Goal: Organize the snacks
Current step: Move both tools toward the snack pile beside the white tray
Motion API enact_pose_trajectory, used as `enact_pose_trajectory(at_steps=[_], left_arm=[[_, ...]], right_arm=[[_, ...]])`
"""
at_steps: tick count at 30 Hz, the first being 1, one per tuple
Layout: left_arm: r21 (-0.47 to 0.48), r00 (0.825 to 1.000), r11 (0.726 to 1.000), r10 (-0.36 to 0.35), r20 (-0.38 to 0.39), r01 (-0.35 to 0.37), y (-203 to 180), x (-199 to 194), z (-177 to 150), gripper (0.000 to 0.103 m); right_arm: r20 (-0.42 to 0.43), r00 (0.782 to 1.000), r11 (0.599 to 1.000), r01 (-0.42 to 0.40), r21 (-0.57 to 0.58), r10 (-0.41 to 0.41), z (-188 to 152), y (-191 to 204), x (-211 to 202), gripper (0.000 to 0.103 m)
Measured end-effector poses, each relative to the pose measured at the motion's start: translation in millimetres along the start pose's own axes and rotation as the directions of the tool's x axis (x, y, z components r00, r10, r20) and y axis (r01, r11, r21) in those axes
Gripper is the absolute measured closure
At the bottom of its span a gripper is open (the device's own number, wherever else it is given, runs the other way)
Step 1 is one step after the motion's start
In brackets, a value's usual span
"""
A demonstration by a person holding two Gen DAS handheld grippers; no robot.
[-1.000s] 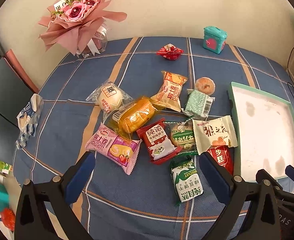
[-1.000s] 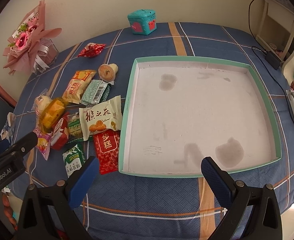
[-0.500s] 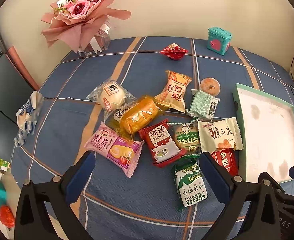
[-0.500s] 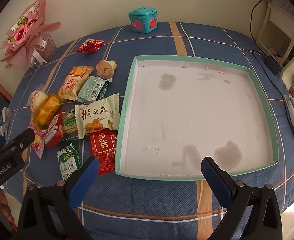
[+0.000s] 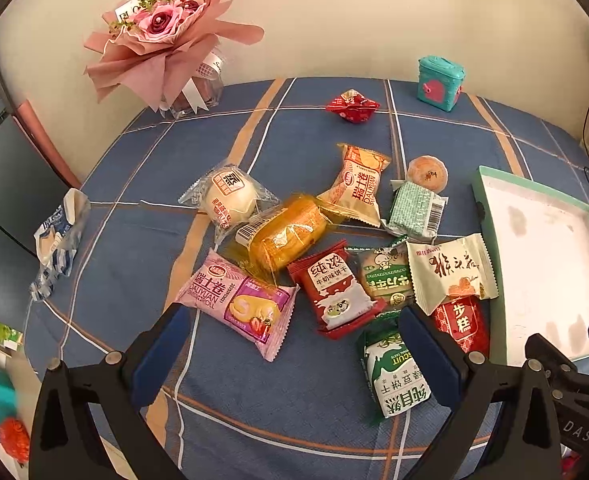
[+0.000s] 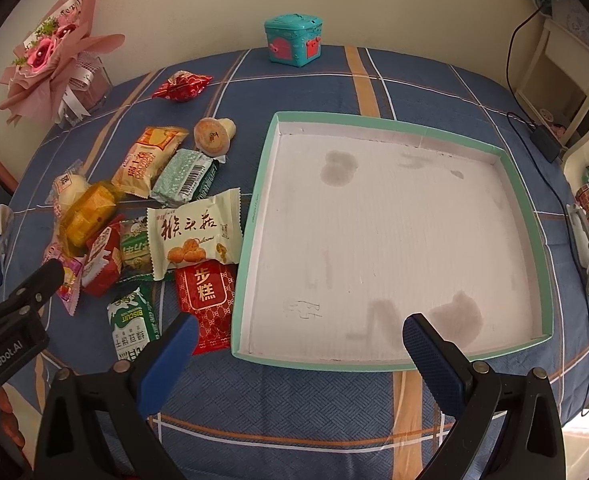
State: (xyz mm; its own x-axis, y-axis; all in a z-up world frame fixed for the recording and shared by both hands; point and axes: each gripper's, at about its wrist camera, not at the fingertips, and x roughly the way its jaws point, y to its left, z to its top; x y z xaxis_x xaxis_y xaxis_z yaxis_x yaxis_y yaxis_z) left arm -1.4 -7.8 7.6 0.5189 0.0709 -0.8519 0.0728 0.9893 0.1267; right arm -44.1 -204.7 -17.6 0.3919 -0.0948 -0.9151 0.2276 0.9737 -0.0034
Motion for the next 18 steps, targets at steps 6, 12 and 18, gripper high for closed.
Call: enact_pose_trajectory(at_steps=[6, 12, 18], left_arm=[[0.001, 1.000, 1.000, 0.001, -0.008, -0.001, 1.4, 2.9, -1.3, 0.000], [-0.010, 1.000, 1.000, -0.013, -0.008, 0.013, 3.5, 3.3, -2.0, 0.000], [-0.017, 1.000, 1.000, -0.013, -0.016, 0.012, 6.6, 5.5, -3.1, 0.000]], right_arm=[[-0.003, 1.000, 1.000, 0.005, -0.009, -0.005, 0.5, 3.0, 1.6, 0.000], [-0.006, 1.000, 1.000, 0.009, -0.011, -0.010, 0.6, 3.9, 3.2, 0.000], [-0.010, 1.000, 1.000, 0.012, -0.011, -0.012, 1.5, 5.0, 4.8, 0.000]])
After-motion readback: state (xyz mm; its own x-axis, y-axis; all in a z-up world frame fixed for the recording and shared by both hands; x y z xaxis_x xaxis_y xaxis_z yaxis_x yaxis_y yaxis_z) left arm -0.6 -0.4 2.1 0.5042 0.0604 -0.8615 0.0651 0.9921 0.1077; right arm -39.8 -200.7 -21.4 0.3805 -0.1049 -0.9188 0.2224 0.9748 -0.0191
